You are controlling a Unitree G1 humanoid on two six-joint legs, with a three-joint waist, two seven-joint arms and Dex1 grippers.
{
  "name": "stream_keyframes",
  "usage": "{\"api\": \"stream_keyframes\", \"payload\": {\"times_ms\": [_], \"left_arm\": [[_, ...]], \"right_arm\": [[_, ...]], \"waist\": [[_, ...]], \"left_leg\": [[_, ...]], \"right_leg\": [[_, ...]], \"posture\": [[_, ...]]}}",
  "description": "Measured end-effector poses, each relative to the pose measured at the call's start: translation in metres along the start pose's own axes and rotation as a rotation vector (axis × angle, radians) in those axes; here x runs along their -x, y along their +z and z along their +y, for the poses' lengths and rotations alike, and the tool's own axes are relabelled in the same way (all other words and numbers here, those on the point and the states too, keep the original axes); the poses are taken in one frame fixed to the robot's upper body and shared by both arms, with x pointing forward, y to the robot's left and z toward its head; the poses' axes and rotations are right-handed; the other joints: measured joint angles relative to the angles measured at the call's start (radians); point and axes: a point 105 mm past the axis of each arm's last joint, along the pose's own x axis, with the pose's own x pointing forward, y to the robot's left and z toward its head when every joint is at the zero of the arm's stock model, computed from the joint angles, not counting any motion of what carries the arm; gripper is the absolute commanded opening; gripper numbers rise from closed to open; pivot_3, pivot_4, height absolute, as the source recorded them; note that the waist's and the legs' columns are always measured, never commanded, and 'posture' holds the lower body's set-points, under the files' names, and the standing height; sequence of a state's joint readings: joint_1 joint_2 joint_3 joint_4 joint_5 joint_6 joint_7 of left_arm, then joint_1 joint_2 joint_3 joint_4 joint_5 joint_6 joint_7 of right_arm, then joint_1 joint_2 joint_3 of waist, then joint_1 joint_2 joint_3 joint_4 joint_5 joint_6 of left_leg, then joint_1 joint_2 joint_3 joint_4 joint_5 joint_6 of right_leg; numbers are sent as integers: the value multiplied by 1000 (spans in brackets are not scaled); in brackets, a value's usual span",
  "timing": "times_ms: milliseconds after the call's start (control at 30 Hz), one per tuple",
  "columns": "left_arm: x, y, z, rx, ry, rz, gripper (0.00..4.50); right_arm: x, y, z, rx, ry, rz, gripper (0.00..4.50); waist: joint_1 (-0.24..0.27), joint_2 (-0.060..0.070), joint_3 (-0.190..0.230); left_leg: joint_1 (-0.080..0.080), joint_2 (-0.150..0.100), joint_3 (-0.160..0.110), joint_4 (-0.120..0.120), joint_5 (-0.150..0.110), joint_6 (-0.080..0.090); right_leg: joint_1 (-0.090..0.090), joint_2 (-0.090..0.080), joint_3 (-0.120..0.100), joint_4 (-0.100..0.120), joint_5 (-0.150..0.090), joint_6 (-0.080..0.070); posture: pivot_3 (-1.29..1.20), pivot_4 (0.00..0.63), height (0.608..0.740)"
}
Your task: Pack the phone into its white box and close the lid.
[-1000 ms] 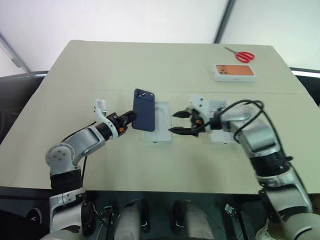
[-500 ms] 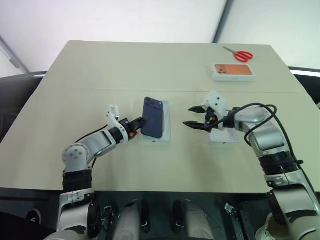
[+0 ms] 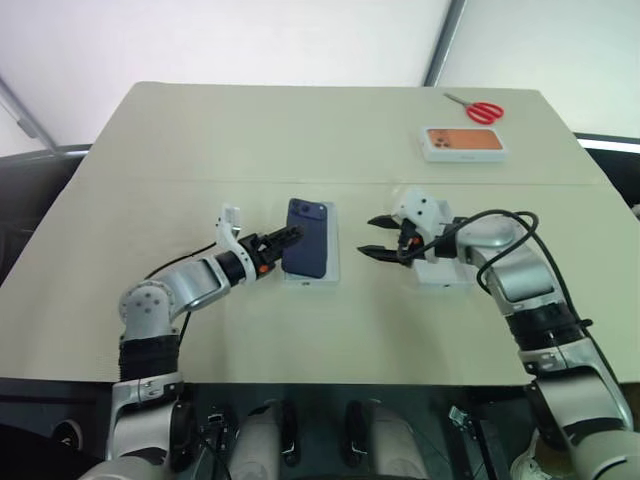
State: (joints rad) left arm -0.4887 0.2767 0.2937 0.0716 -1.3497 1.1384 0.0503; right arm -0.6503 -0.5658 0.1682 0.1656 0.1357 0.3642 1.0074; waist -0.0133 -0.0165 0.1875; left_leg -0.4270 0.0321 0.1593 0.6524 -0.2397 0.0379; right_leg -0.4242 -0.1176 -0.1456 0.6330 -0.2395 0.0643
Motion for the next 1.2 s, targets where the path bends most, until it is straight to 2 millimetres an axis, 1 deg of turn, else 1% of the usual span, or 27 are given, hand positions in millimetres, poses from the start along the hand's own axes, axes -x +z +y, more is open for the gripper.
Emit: {"api": "stream_keyframes", "payload": {"times_ms": [133, 267, 400, 600, 667, 767, 800, 833, 867, 900, 933, 967, 1033, 1067, 1133, 1200], "left_arm": [[4, 2, 0, -30, 24, 13, 3740], [2, 5, -3, -58, 40, 25, 3740], [1, 1, -4, -103, 58, 55, 3740], [5, -2, -4, -119, 64, 63, 3740], [6, 0, -4, -120, 64, 55, 3740], [16, 10, 3, -143, 92, 15, 3740], [19, 14, 4, -141, 94, 2, 3509], [22, 19, 5, -139, 96, -25, 3187], [25, 24, 6, -138, 102, -46, 2930], [27, 28, 10, -140, 121, -64, 2485], [30, 32, 15, -142, 147, -75, 1964], [33, 35, 20, -151, 176, -81, 1452], [35, 40, 29, -164, 222, -100, 474], [35, 41, 33, -171, 242, -102, 23], [31, 39, 36, -191, 264, -86, 23], [19, 37, 33, -220, 256, -66, 23]], "right_arm": [[-4, -2, 3, -7, 13, 4, 3189], [-10, -1, 6, -17, 26, -5, 3189], [-13, 5, 5, -3, 27, -17, 3189], [-13, 3, 3, -5, 18, -11, 3189], [-13, 3, 3, -7, 16, -13, 3189], [-13, 4, 3, -11, 12, -17, 3189], [-12, 4, 2, -14, 8, -19, 3189], [-12, 4, 1, -20, 4, -24, 2774], [-11, 4, 1, -24, 4, -25, 2656], [-11, 4, 1, -26, 4, -26, 2340], [-11, 4, 1, -24, 3, -26, 1894], [-11, 3, 0, -12, -4, -20, 1341], [-11, -2, -4, 22, -35, 8, 366], [-13, -5, -4, 31, -41, 22, 0], [-16, -11, -2, 42, -46, 46, 0], [-23, -19, 1, 77, -46, 83, 0]], "waist": [[0, 0, 0], [2, 0, 0], [1, 0, 0], [2, 0, 0], [1, 0, 0], [-1, 0, 0], [-1, 0, 0], [-1, 0, 0], [0, 0, 0], [0, 0, 0], [0, 0, 0], [0, 0, 0], [2, 0, 0], [3, 0, 0], [3, 0, 0], [3, 0, 0]], "left_leg": [[0, 0, 0, 0, 0, 0], [0, 0, 0, 0, 0, 0], [0, 0, 0, 0, 0, 0], [0, 0, 0, 0, 0, 0], [0, 0, 0, 0, 0, 0], [0, 0, 0, 0, 0, 0], [0, 0, 0, 0, 0, 0], [0, 0, 0, 0, 0, 0], [0, 0, 0, 0, 0, 0], [0, 0, 0, 0, 0, 0], [0, 0, 0, 0, 0, 0], [0, 0, 0, 0, 0, 0], [0, -1, 0, 0, 0, 0], [0, -1, 0, 0, 0, 0], [-1, -1, 0, 0, 0, 0], [-1, -1, 0, 0, 0, 0]], "right_leg": [[0, 0, 0, 0, 0, 0], [0, 0, 0, 0, 0, 0], [0, 0, 0, 0, 0, 0], [0, 0, 0, 0, 0, 0], [0, 0, 0, 0, 0, 0], [0, 0, 0, 0, 0, 0], [0, 0, 0, 1, 0, 0], [0, 0, 0, 1, 0, 0], [0, 0, 0, 1, 0, 0], [0, 0, 0, 1, 0, 0], [0, 0, 0, 1, 0, 0], [0, 0, 0, 1, 0, 0], [0, 0, 0, 1, 0, 0], [0, 0, 0, 1, 0, 0], [0, 0, 0, 1, 0, 0], [0, 0, 0, 1, 0, 0]], "posture": [[0, 150, 738], [0, 150, 738], [0, 150, 738], [0, 150, 738], [0, 150, 738], [0, 150, 738], [0, 150, 738], [0, 150, 738], [0, 150, 738], [0, 150, 738], [0, 150, 738], [0, 150, 738], [0, 150, 738], [0, 150, 738], [0, 150, 738], [0, 150, 738]]}}
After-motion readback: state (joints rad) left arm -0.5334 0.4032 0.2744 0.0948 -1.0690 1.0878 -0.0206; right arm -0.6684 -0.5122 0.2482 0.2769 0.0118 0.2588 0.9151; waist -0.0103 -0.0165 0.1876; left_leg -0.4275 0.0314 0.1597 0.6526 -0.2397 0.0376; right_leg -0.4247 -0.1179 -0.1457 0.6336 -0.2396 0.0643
